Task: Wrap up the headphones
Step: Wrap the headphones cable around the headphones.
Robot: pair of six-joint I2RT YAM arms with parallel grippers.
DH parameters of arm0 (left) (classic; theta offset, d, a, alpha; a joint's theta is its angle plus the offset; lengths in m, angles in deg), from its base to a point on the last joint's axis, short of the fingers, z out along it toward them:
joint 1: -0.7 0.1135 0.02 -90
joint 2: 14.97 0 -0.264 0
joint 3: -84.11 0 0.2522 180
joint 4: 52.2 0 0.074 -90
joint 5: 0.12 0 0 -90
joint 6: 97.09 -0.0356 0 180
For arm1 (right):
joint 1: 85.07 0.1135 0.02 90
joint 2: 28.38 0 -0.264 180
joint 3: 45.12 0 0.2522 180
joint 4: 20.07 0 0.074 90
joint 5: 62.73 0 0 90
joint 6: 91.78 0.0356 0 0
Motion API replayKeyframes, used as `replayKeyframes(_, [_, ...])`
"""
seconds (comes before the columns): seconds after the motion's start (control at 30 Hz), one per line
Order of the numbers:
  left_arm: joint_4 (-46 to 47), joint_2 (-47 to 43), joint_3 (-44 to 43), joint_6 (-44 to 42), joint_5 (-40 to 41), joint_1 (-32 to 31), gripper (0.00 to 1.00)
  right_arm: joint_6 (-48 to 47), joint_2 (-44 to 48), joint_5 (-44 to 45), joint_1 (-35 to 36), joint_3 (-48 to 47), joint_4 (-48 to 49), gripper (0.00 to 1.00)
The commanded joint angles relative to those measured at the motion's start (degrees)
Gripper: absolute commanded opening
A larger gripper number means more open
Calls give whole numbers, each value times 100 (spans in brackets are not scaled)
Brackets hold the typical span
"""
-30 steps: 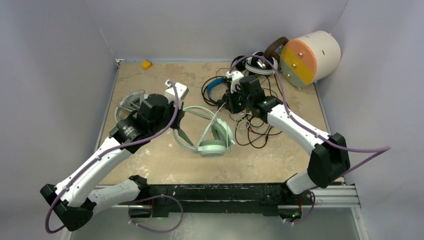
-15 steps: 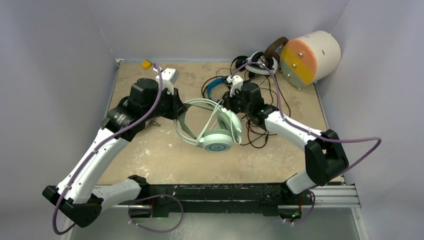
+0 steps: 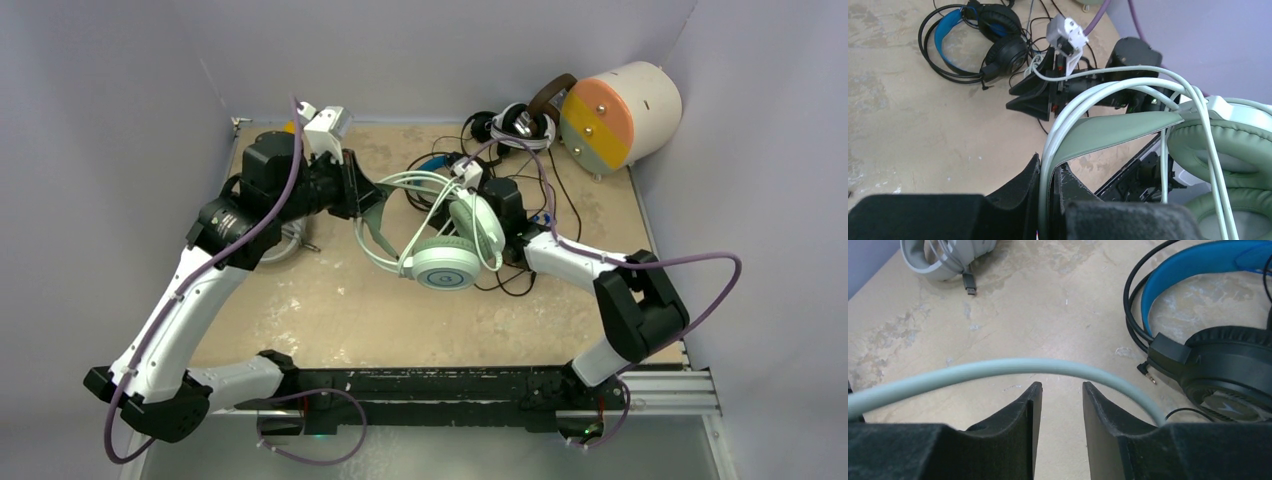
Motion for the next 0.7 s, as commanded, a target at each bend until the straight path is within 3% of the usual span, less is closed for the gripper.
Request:
replayKeyframes(0.0, [345,71,-615,452,-274,30,0,122,-91,-334,-20,187,694,39])
replayKeyframes(0.4, [216,508,-1446,373,13,156,0,70,4,-277,-81,509,978,38])
replayKeyframes(0.53, [147,621,-1650,393,193,191,0,26,559,-186,-81,1050,1424,48])
replayKeyframes(0.67, [163,633,-1702,404,221,223,0,-148,1402,55,-94,1707,1884,49])
